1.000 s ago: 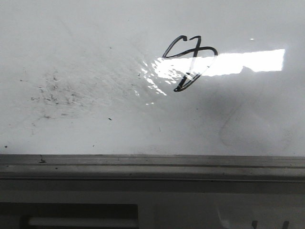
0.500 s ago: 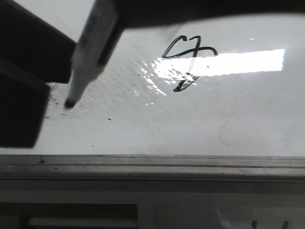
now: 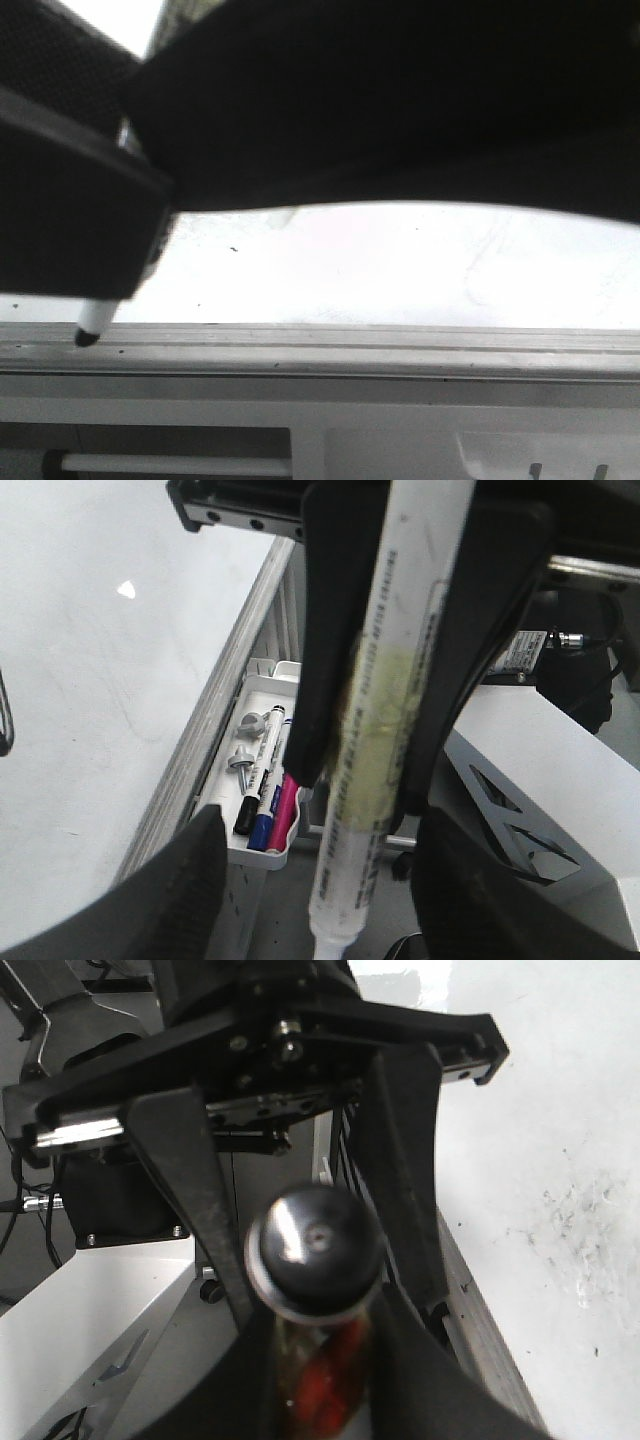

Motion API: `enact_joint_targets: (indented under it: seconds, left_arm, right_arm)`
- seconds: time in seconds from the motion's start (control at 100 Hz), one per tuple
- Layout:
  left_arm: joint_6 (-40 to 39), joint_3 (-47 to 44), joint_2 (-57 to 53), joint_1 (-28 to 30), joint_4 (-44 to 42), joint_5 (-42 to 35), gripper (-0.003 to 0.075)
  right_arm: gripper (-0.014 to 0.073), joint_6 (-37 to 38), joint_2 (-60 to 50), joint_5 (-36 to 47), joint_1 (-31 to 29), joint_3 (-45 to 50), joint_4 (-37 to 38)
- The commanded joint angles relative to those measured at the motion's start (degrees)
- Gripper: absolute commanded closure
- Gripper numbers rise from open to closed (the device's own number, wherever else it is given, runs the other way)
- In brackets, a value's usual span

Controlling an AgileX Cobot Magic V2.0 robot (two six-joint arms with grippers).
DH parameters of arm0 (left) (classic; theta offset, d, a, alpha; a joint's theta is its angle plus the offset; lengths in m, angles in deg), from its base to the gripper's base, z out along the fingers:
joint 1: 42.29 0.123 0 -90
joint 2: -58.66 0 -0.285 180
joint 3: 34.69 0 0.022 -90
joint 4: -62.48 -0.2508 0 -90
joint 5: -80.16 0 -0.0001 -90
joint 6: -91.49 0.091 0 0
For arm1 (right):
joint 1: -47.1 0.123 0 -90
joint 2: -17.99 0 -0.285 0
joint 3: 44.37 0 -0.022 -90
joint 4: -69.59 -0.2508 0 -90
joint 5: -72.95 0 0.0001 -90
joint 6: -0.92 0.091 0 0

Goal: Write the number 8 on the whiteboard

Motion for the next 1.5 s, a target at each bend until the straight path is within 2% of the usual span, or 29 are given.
enact_joint_targets:
  seconds: [0.0,0.18,0.38,0.45,0.54,0.74,0.83,0.98,1.05,1.3,1.49]
  left_arm:
    - [-0.08,1.92,0.39,-0.51,3.05,0.31,0.0369]
    - [-0.08,1.92,2.24,-0.51,3.96,2.22,0.0494]
    - [-0.08,1.92,2.41,-0.51,4.05,3.16,0.0532]
    - [-0.08,1.92,2.41,-0.51,4.05,3.41,0.0604]
    - [-0.08,1.92,2.41,-0.51,4.16,3.55,0.0736]
    - [0.01,1.92,2.41,-0.51,5.82,3.55,0.0741]
    - [0.01,1.92,2.29,-0.51,6.83,4.05,0.0741]
    - [0.01,1.92,1.72,-0.25,7.33,6.23,0.0741]
    - [0.01,1.92,1.37,-0.25,7.33,6.65,0.0741]
    - [-0.22,0.38,1.37,-0.25,7.22,7.04,0.0741]
    - [-0.22,-1.76,1.37,-0.25,8.84,3.62,0.0741]
  right_arm:
    - [0.0664,-0.59,0.42,-5.93,0.31,-1.43,-1.61]
    - [0.0664,-0.59,0.42,-7.55,0.31,-2.04,-1.61]
    - [0.0664,-0.59,0.42,-7.82,0.31,-2.16,-1.61]
    - [0.0664,-0.59,0.42,-7.93,0.31,-2.16,-1.61]
    - [0.0664,-0.59,0.42,-8.06,0.31,-2.24,-1.61]
    - [0.0652,-0.59,0.42,-7.28,0.31,-2.24,-1.86]
    - [0.0554,0.31,0.42,-4.58,0.31,-2.24,-1.86]
    - [0.0203,1.16,0.42,-0.56,0.31,-2.29,-1.86]
    - [0.0104,1.16,0.42,0.68,0.31,-2.42,-1.86]
    - [0.0094,1.16,-4.45,6.26,0.31,-3.77,-1.86]
    - [0.0102,1.16,-12.18,13.93,0.31,-3.77,-1.86]
